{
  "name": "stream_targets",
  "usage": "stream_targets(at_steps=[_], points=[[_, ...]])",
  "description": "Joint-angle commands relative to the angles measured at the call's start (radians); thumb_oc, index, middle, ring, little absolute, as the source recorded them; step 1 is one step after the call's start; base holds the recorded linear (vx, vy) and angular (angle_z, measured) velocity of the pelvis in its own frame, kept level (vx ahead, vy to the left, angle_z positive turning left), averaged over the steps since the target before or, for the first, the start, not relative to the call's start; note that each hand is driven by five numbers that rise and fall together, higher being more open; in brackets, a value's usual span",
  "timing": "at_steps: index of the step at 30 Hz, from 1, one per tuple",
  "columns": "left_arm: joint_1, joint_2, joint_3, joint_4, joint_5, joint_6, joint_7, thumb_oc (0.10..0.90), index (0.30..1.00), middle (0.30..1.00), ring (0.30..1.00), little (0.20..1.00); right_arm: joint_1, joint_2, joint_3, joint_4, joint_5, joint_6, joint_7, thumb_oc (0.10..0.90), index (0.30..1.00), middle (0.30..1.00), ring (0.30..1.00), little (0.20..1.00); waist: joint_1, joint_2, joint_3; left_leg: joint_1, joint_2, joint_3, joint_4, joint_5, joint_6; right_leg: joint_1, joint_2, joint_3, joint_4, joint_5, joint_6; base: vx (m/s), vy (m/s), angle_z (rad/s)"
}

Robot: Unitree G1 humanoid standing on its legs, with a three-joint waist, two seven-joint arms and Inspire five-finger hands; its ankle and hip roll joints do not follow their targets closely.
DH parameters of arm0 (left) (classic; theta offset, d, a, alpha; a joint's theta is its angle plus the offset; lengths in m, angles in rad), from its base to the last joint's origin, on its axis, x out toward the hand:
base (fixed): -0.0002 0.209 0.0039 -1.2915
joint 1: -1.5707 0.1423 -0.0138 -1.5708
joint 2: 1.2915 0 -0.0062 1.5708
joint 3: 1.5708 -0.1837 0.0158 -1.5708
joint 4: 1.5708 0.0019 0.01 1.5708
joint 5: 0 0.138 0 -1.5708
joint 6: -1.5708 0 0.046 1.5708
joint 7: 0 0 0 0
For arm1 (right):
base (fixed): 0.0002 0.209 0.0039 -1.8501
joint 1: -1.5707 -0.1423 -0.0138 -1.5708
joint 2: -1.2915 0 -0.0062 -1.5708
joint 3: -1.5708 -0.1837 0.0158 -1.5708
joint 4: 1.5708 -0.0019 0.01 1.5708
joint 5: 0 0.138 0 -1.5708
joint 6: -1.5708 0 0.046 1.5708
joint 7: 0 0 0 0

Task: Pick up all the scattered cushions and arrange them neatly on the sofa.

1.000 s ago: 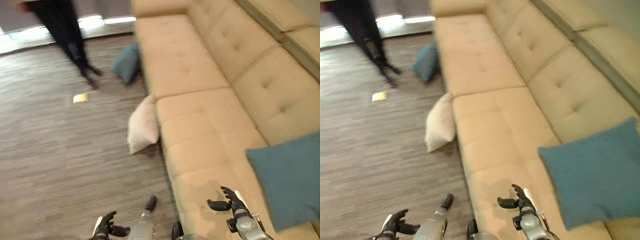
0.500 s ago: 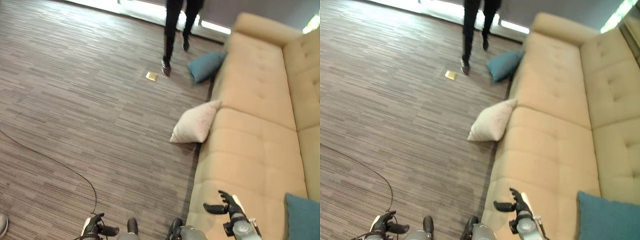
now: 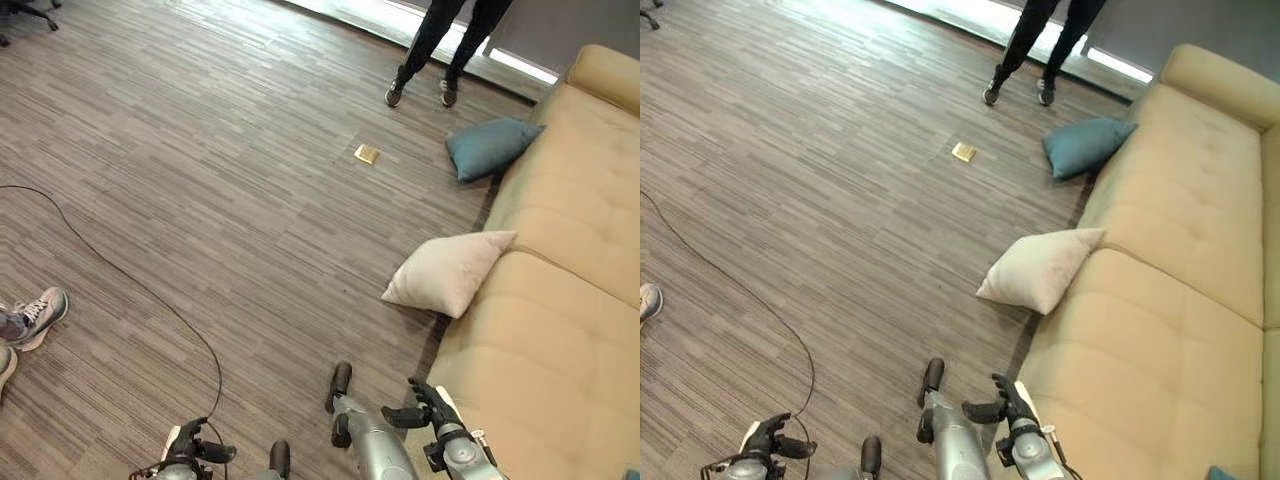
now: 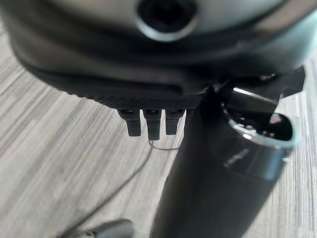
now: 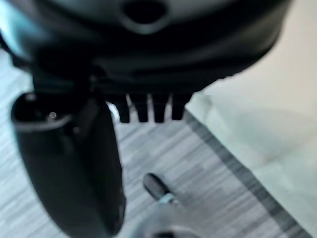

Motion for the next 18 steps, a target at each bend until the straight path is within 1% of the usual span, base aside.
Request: stream_targets(at_steps=[1,2,3,4,5,6,7,8,9,10,11,12,14,15,16,17,18], points=[[0.012,0.038,-0.003,-0.05,0.04,-0.031,0.009,0.8,0.9,0.9,0.9,0.9,-0.026,-0.047,-0.007,-0.032,-0.015,-0.036,-0.015,0.8,0.9,0.9,0.9,0.9,-0.025,-0.032,-0.045,-0.017,-0.049,0.084,0.11,-0.091,-0.056,0.078,0.016,0.043,0.013,-0.08,0.019,0.43,-0.072,0.67],[0.024,0.034,-0.003,-0.048,0.044,-0.029,0.009,0.8,0.9,0.9,0.9,0.9,-0.016,-0.046,-0.01,-0.034,-0.017,-0.036,-0.013,0.8,0.9,0.9,0.9,0.9,-0.034,-0.025,-0.054,-0.015,-0.037,0.097,0.153,-0.083,-0.076,0.096,0.024,0.037,0.02,-0.095,0.004,0.43,-0.079,0.68],[0.035,0.034,-0.006,-0.049,0.052,-0.028,0.006,0.8,0.9,0.9,0.9,0.9,-0.01,-0.045,-0.011,-0.043,-0.014,-0.037,-0.012,0.8,0.9,0.9,0.9,0.9,-0.04,-0.023,-0.058,-0.033,-0.021,0.118,0.238,-0.047,-0.1,0.124,0.038,0.043,0.02,-0.11,-0.011,0.37,-0.07,0.47],[0.041,0.033,-0.005,-0.058,0.05,-0.027,0.006,0.8,0.9,0.9,0.9,0.9,-0.015,-0.048,-0.008,-0.051,-0.009,-0.038,-0.011,0.8,0.9,0.9,0.9,0.9,-0.042,-0.029,-0.056,-0.082,-0.013,0.136,0.357,0.001,-0.123,0.145,0.043,0.053,0.011,-0.115,-0.019,0.22,-0.047,0.27],[0.042,0.033,-0.005,-0.058,0.05,-0.027,0.006,0.8,0.9,0.9,0.9,0.9,-0.014,-0.049,-0.008,-0.051,-0.009,-0.038,-0.011,0.8,0.9,0.9,0.9,0.9,-0.039,-0.026,-0.054,-0.08,-0.009,0.137,0.362,-0.005,-0.124,0.148,0.047,0.054,0.013,-0.118,-0.02,0.23,-0.086,-0.05],[0.036,0.037,-0.003,-0.075,0.041,-0.023,0.01,0.8,0.9,0.9,0.9,0.9,-0.024,-0.053,-0.002,-0.054,-0.004,-0.039,-0.013,0.8,0.9,0.9,0.9,0.9,-0.028,-0.047,-0.04,-0.188,0.013,0.159,0.566,0.071,-0.152,0.189,0.059,0.081,-0.004,-0.134,-0.049,0.23,-0.11,-0.19],[0.028,0.041,-0.003,-0.076,0.04,-0.019,0.014,0.8,0.9,0.9,0.9,0.9,-0.028,-0.055,0.002,-0.043,-0.002,-0.038,-0.017,0.8,0.9,0.9,0.9,0.9,-0.022,-0.056,-0.036,-0.228,0.041,0.183,0.618,0.072,-0.148,0.207,0.065,0.083,-0.011,-0.148,-0.06,0.32,-0.145,-0.38],[0.026,0.043,-0.003,-0.081,0.039,-0.018,0.017,0.8,0.9,0.9,0.9,0.9,-0.026,-0.059,-0.002,-0.043,0.002,-0.036,-0.018,0.8,0.9,0.9,0.9,0.9,-0.014,-0.062,-0.031,-0.265,0.069,0.2,0.654,0.053,-0.136,0.224,0.07,0.086,-0.014,-0.157,-0.062,0.37,-0.105,-0.55],[0.02,0.048,-0.005,-0.092,0.032,-0.019,0.022,0.8,0.9,0.9,0.9,0.9,-0.03,-0.061,-0.005,-0.049,0.015,-0.035,-0.025,0.8,0.9,0.9,0.9,0.9,-0.001,-0.083,-0.026,-0.335,0.093,0.227,0.624,-0.003,-0.095,0.25,0.062,0.102,-0.013,-0.176,-0.057,0.29,-0.059,-0.47],[0.02,0.048,-0.005,-0.092,0.032,-0.019,0.022,0.8,0.9,0.9,0.9,0.9,-0.03,-0.061,-0.006,-0.049,0.015,-0.035,-0.025,0.8,0.9,0.9,0.9,0.9,0.0,-0.083,-0.025,-0.335,0.095,0.228,0.626,-0.005,-0.095,0.25,0.063,0.103,-0.013,-0.176,-0.057,0.42,0.025,-0.44],[0.021,0.053,-0.008,-0.101,0.032,-0.018,0.021,0.8,0.9,0.9,0.9,0.9,-0.036,-0.064,-0.009,-0.058,0.015,-0.035,-0.03,0.8,0.9,0.9,0.9,0.9,0.014,-0.089,-0.025,-0.366,0.099,0.229,0.505,-0.025,-0.078,0.27,0.065,0.13,-0.01,-0.198,-0.045,0.22,0.049,-0.31],[0.021,0.053,-0.008,-0.101,0.032,-0.018,0.021,0.8,0.9,0.9,0.9,0.9,-0.036,-0.064,-0.009,-0.058,0.015,-0.034,-0.03,0.8,0.9,0.9,0.9,0.9,0.016,-0.089,-0.024,-0.364,0.099,0.23,0.503,-0.025,-0.078,0.272,0.064,0.131,-0.01,-0.198,-0.045,0.34,0.09,-0.28],[0.024,0.055,-0.006,-0.107,0.03,-0.018,0.023,0.8,0.9,0.9,0.9,0.9,-0.037,-0.068,-0.011,-0.056,0.006,-0.035,-0.034,0.8,0.9,0.9,0.9,0.9,0.027,-0.077,-0.024,-0.385,0.108,0.205,0.312,0.075,-0.093,0.294,0.08,0.154,0.0,-0.221,-0.041,0.31,0.133,-0.36],[0.026,0.054,-0.004,-0.11,0.026,-0.022,0.025,0.8,0.9,0.9,0.9,0.9,-0.043,-0.07,-0.01,-0.051,0.005,-0.037,-0.038,0.8,0.9,0.9,0.9,0.9,0.041,-0.063,-0.022,-0.404,0.101,0.168,0.22,0.144,-0.106,0.314,0.097,0.171,0.002,-0.235,-0.04,0.38,0.182,-0.55],[0.027,0.05,-0.004,-0.112,0.019,-0.023,0.025,0.8,0.9,0.9,0.9,0.9,-0.049,-0.071,-0.011,-0.049,0.005,-0.036,-0.038,0.8,0.9,0.9,0.9,0.9,0.051,-0.056,-0.021,-0.413,0.092,0.137,0.147,0.177,-0.114,0.329,0.106,0.189,0.003,-0.245,-0.039,0.4,0.186,-0.47],[0.026,0.047,-0.009,-0.114,0.015,-0.025,0.026,0.8,0.9,0.9,0.9,0.9,-0.052,-0.07,-0.011,-0.044,0.004,-0.039,-0.041,0.8,0.9,0.9,0.9,0.9,0.062,-0.053,-0.018,-0.429,0.087,0.11,0.102,0.199,-0.12,0.347,0.115,0.209,0.009,-0.259,-0.039,0.51,0.25,-0.78],[0.04,0.039,-0.005,-0.095,0.017,-0.025,0.021,0.8,0.9,0.9,0.9,0.9,-0.053,-0.066,-0.012,-0.029,-0.009,-0.038,-0.033,0.8,0.9,0.9,0.9,0.9,0.069,-0.043,-0.035,-0.417,0.089,0.083,0.063,0.212,-0.12,0.373,0.123,0.238,0.019,-0.282,-0.029,0.4,0.198,-0.64]])
